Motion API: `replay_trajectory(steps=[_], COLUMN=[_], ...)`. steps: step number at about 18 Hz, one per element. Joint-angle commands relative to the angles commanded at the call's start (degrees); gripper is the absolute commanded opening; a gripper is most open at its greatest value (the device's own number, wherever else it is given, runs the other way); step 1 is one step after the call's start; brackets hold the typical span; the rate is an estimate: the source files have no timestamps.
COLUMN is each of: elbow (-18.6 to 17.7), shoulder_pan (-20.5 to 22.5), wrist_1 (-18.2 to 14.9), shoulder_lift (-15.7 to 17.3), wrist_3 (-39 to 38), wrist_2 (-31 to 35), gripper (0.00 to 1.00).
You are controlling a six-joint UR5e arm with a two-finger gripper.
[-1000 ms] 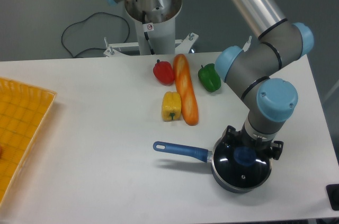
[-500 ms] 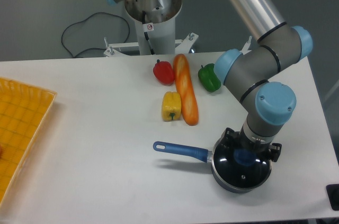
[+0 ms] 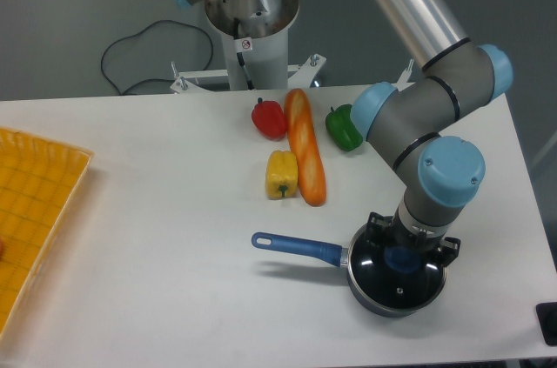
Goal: Open the lid
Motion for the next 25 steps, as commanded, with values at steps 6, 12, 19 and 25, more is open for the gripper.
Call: replay_trajectory(steps=[6, 12, 19, 25], elbow=[-0.1, -0.7, -1.0, -1.0], shoulder_pan=[0.0, 0.0, 1.1, 2.4], wrist_1=[-0.1, -0.5, -6.0, -9.4], shoulder_lift=[0.6, 2.2, 5.5, 7.1], wrist_3=[0.0, 0.3, 1.2, 3.4], wrist_2=[0.2, 0.4, 0.4, 0.2], gripper=[0.58, 0.56, 0.54, 0.53])
